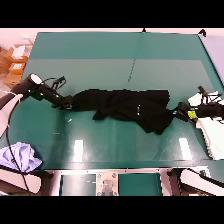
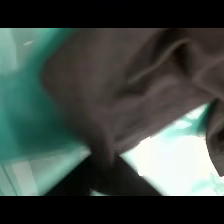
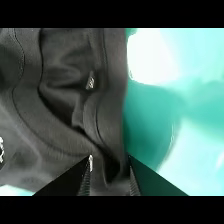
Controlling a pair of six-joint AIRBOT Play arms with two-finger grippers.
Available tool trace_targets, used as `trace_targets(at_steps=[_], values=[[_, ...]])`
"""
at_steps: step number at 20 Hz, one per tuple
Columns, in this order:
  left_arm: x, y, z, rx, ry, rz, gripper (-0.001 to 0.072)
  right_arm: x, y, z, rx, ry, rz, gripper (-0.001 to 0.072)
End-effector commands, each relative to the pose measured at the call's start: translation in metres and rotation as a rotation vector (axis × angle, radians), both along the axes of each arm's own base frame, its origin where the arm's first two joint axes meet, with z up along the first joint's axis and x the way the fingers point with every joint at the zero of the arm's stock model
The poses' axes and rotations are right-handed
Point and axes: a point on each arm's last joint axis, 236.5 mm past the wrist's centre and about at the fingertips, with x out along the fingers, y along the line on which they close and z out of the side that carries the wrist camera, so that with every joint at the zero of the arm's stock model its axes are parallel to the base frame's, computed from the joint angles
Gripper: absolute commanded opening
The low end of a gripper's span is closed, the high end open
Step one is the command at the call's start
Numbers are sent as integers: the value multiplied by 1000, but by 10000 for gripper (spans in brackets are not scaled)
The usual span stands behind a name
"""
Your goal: Fold the shirts.
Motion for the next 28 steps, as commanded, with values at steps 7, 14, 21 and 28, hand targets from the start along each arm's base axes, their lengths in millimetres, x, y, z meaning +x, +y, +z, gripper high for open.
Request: trace_targets(at_steps=[7, 14, 21, 28], values=[[0, -10, 2, -45, -13, -32, 27, -93, 38, -28, 145, 266, -180, 550], [4, -12, 12, -60, -32, -30, 26, -66, 103, -52, 215, 93, -157, 64], [61, -12, 239, -34, -591, -89, 25, 17, 91, 113, 182, -251, 78, 23], [-63, 29, 617, 154, -1628, 149, 26, 15, 80, 470, -148, -1075, 117, 22]])
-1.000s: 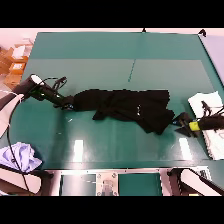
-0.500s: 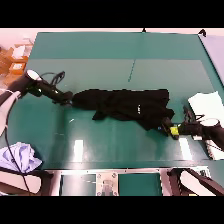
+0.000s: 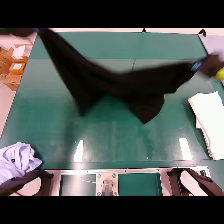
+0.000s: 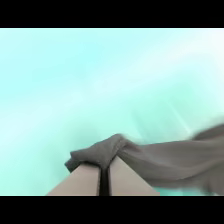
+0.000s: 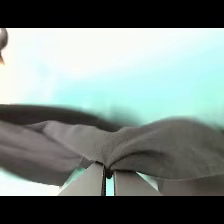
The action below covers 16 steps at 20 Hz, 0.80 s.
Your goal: Fold the shirts.
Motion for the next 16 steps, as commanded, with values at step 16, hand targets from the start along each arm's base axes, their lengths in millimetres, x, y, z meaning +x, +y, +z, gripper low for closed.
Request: trace_targets(at_steps=[16], values=[[-82, 77, 49, 132, -152, 339, 26, -45, -29, 162, -158, -439, -182, 22]])
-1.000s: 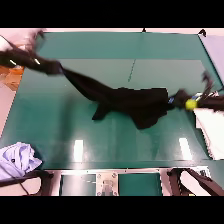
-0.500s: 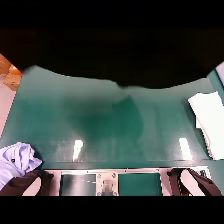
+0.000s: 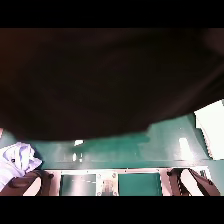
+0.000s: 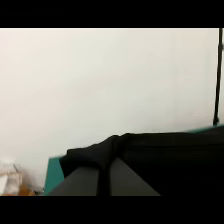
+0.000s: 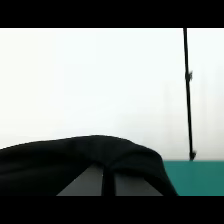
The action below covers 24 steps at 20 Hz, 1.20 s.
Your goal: Fold the shirts.
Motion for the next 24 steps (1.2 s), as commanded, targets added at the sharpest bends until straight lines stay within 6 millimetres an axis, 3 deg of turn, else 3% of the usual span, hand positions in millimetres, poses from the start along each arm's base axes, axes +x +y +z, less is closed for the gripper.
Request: trace_targets(at_steps=[1, 2, 5, 7, 9, 11, 13, 16, 18, 20, 24], values=[[81, -9, -124, -42, 368, -47, 26, 52, -14, -92, 107, 213, 61, 22], [111, -15, -175, -54, 491, -76, 26, 73, -19, -134, 147, 287, 67, 22], [180, -24, -318, -90, 761, -125, 26, 136, -33, -286, 270, 509, 30, 22], [220, -28, -404, -109, 892, -144, 26, 173, -42, -379, 323, 642, -16, 21], [252, -32, -474, -140, 967, -158, 26, 206, -48, -446, 405, 748, -27, 21], [278, -31, -520, -165, 1018, -148, 26, 240, -52, -487, 488, 806, -12, 21], [302, -31, -532, -168, 1018, -153, 26, 271, -51, -503, 526, 836, 40, 21], [326, -28, -515, -183, 979, -162, 26, 303, -51, -497, 566, 845, 116, 21], [327, -20, -503, -251, 979, -172, 26, 309, -56, -489, 583, 847, 139, 21], [310, -14, -504, -344, 1048, -208, 26, 297, -61, -488, 590, 880, 171, 21], [262, -15, -518, -358, 1253, -288, 26, 235, -81, -519, 514, 1109, 237, 21]])
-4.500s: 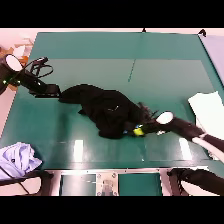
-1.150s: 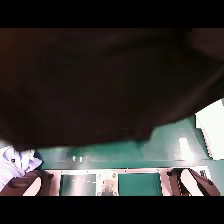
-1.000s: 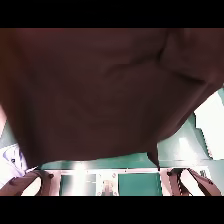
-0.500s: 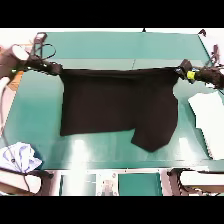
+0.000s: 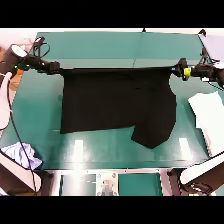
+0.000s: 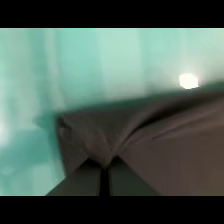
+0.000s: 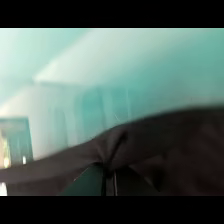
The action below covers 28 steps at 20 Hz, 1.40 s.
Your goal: Fold the shirts.
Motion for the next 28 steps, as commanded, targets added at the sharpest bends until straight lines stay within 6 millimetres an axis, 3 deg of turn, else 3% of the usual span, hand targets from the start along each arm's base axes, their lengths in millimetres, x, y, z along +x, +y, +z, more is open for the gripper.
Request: trace_targets(at_steps=[1, 4, 11, 20, 23, 26, 27, 28], values=[[-41, -8, -9, -68, 166, -85, 27, -54, -12, -28, -30, 179, 144, 21], [-76, -18, -14, -103, 303, -155, 27, -85, -15, -48, -80, 286, 219, 21], [-133, -13, -60, -93, 557, -136, 26, -109, -29, -75, -183, 380, 260, 21], [-142, -14, -65, -100, 593, -134, 26, -120, -23, -84, -160, 418, 272, 21], [-138, -13, -66, -99, 586, -114, 27, -129, -19, -94, -141, 448, 274, 21], [-130, -15, -66, -108, 563, -87, 27, -125, -21, -96, -151, 435, 257, 23], [-129, -15, -66, -112, 562, -84, 28, -124, -21, -95, -148, 431, 254, 37], [-130, -15, -65, -116, 571, -73, 88, -122, -19, -94, -139, 426, 252, 178]])
